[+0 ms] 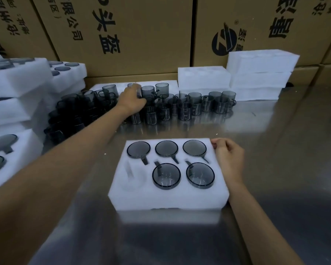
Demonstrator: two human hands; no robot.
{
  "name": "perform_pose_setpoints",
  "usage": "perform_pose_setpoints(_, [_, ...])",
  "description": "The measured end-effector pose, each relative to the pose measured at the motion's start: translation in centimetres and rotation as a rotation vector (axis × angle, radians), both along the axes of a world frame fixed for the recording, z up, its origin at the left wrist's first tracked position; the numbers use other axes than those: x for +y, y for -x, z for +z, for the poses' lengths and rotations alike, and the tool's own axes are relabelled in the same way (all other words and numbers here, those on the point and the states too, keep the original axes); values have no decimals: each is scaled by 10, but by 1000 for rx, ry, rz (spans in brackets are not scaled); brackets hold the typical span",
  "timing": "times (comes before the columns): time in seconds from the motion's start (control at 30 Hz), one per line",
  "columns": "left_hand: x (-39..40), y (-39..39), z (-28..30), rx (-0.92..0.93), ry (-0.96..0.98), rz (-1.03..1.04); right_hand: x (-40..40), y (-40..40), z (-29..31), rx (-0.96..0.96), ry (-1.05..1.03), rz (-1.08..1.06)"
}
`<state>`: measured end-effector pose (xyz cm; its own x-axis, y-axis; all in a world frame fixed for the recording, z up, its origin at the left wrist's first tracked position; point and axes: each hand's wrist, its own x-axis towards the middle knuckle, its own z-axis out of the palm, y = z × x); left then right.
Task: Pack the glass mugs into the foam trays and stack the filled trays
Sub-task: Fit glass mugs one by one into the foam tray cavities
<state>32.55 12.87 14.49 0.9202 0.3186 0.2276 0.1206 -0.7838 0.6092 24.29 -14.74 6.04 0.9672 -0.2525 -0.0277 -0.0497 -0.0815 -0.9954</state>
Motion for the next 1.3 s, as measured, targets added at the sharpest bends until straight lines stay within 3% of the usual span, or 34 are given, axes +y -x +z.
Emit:
perform_pose_setpoints(0.23, [9, -56, -18, 1, -187, 114, -1, -6, -8, -25, 18, -46])
perform_pose_setpoints(0.5, [14, -34, -26, -212, -106, 76, 0, -5, -8, -41, 2, -34])
perform_pose_setpoints(0.77, [-13, 59, -12, -442, 66, -38, -7, 1, -2, -174, -14, -27])
perform_pose_setpoints(0.93, [-47, 133, -22, -537, 327, -73, -4, 20, 32, -428, 210, 155])
perform_pose_setpoints(1.0, [-56, 155, -26, -518, 333, -66, 6, 35, 48, -515, 262, 268])
perform_pose_setpoints(1.13, [-68, 185, -24, -522, 286, -27, 41, 69, 60, -496, 334, 551])
perform_pose_setpoints(1.3, [-59, 214, -21, -440, 339, 67, 71, 86, 62, -567, 420, 598])
